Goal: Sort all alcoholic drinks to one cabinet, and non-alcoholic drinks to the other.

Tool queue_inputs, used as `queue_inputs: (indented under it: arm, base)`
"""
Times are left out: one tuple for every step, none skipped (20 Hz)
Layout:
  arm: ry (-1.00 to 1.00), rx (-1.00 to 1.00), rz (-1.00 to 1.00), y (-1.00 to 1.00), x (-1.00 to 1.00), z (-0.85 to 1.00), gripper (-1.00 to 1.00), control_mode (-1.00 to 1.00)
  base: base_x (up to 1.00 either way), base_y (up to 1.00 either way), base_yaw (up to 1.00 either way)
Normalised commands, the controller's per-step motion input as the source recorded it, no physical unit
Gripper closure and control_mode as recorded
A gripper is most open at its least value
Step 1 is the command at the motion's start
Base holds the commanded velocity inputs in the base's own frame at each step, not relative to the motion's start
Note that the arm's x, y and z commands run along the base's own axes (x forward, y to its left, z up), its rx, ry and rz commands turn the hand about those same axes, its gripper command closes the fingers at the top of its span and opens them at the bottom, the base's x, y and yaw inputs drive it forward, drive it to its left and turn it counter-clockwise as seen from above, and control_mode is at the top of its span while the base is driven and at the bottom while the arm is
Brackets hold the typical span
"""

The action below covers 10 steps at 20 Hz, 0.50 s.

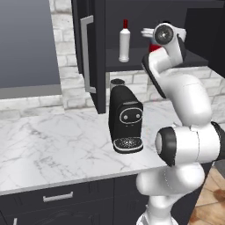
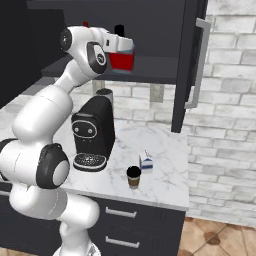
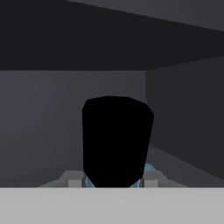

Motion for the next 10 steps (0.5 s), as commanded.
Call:
queue_inputs:
  arm:
    - [-0.09,-0.07,0.0,0.0,0.59,0.0,1.0,-1.0]
    - [-0.09,-0.08,0.0,0.0,0.59,0.0,1.0,-1.0]
    - [-0.06,-0.05,0.0,0.0,0.59,0.0,1.0,-1.0]
    - [-0.06,-0.06,0.0,0.0,0.54,0.0,1.0,-1.0]
    - [-0.06,-0.05,0.0,0.0,0.47,0.0,1.0,-1.0]
    - [-0.05,-0.03,0.0,0.0,0.36,0.0,1.0,-1.0]
    - [-0.04,-0.03,0.0,0.0,0.24,0.0,1.0,-1.0]
    - [-0.01,0.0,0.0,0.0,0.19,0.0,1.0,-1.0]
    - [0.0,0.0,0.0,0.0,0.04,-0.05,1.0,-1.0]
    - [0.0,0.0,0.0,0.0,0.0,-0.09,1.0,-1.0]
  base:
    - [0.0,0.0,0.0]
    - [0.0,0.0,0.0]
    - [0.0,0.0,0.0]
    - [0.0,0.0,0.0]
    - [0.0,0.0,0.0]
    - [0.0,0.0,0.0]
    - [0.0,0.0,0.0]
    - [0.0,0.0,0.0]
    - [0.0,0.0,0.0]
    - [0.0,0.0,0.0]
